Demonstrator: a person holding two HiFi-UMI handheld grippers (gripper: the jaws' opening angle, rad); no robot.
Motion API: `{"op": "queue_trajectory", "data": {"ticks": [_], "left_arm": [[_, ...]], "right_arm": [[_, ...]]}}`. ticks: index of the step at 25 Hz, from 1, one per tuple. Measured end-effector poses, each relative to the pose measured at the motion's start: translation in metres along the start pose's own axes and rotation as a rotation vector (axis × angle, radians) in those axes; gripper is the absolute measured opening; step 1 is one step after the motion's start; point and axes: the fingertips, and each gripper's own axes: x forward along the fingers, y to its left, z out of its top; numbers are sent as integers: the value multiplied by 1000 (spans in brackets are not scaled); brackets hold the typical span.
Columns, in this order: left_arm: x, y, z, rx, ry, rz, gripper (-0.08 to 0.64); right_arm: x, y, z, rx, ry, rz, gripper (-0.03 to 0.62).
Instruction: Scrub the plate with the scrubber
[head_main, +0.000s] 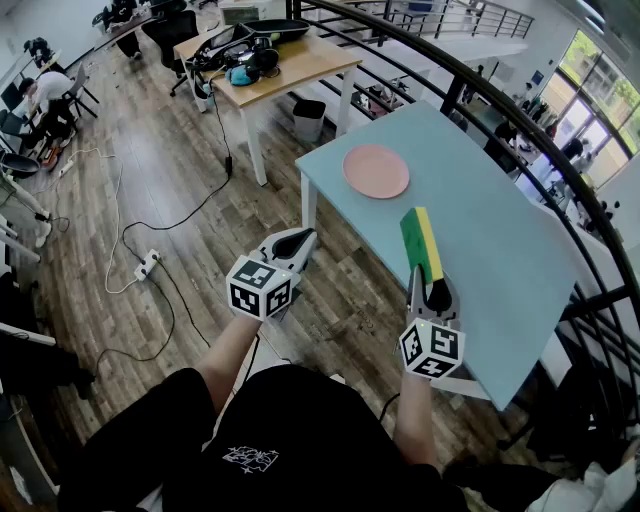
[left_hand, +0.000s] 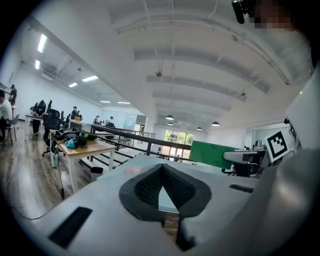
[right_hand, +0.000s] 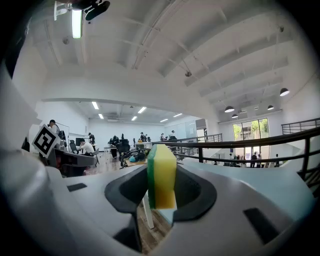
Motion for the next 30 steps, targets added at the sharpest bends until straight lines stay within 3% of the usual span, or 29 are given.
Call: {"op": "queue_trajectory", "data": {"ticks": [7, 13, 20, 30], "left_arm": [[-4, -8, 4, 39, -23, 34, 8], [-5, -24, 32, 106, -92, 53, 8], [-12, -49, 59, 155, -156, 75, 8], [-16, -81, 44, 149, -158, 111, 8]], "right_arm": [[-9, -10, 2, -6, -16, 6, 133], [-17, -20, 17, -30, -56, 24, 133], [-33, -21, 40, -65, -102, 99, 138], [-51, -43, 26, -54, -94, 140, 140]]}}
